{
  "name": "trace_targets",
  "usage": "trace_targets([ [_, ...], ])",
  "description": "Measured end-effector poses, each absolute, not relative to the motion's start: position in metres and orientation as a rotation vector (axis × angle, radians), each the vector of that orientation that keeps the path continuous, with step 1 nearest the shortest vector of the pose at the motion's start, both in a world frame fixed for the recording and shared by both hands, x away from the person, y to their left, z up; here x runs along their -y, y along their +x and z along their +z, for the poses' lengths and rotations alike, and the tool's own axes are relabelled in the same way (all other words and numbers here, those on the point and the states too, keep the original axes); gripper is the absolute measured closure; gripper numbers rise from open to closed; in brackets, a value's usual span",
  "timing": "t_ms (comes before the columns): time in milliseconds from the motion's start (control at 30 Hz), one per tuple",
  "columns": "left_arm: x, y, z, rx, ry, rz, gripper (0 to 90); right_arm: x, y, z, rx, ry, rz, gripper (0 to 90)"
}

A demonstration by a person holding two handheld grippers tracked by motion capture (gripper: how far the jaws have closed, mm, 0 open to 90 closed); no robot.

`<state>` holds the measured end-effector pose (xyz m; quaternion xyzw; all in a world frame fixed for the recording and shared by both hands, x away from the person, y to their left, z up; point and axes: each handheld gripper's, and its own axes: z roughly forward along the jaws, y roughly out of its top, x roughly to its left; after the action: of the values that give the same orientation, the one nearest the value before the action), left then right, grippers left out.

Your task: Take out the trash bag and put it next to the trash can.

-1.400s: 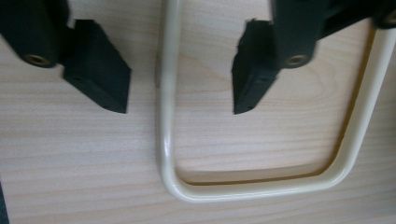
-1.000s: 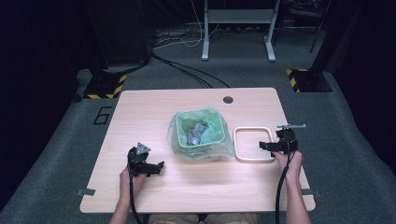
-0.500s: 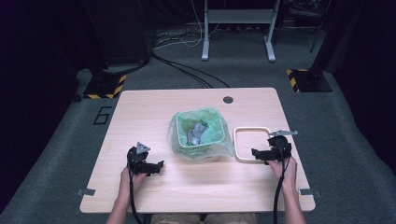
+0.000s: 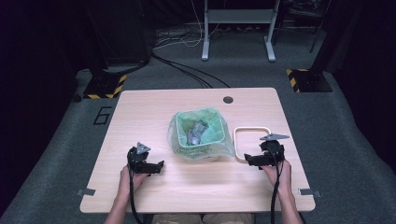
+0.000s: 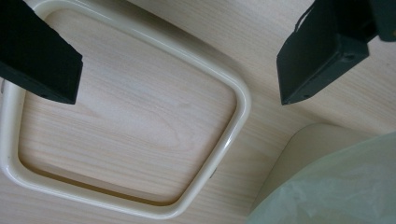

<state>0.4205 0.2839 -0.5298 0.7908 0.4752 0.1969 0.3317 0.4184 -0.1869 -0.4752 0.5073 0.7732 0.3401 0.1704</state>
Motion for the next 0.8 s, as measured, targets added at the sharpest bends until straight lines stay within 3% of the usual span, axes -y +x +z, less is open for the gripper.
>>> trace_targets([
  [800, -0.256, 0.415, -0.495, -0.955, 2.055, 0.447, 5.9, 0.131, 0.403, -0.450, -2.314, 1.153, 1.021, 5.1],
])
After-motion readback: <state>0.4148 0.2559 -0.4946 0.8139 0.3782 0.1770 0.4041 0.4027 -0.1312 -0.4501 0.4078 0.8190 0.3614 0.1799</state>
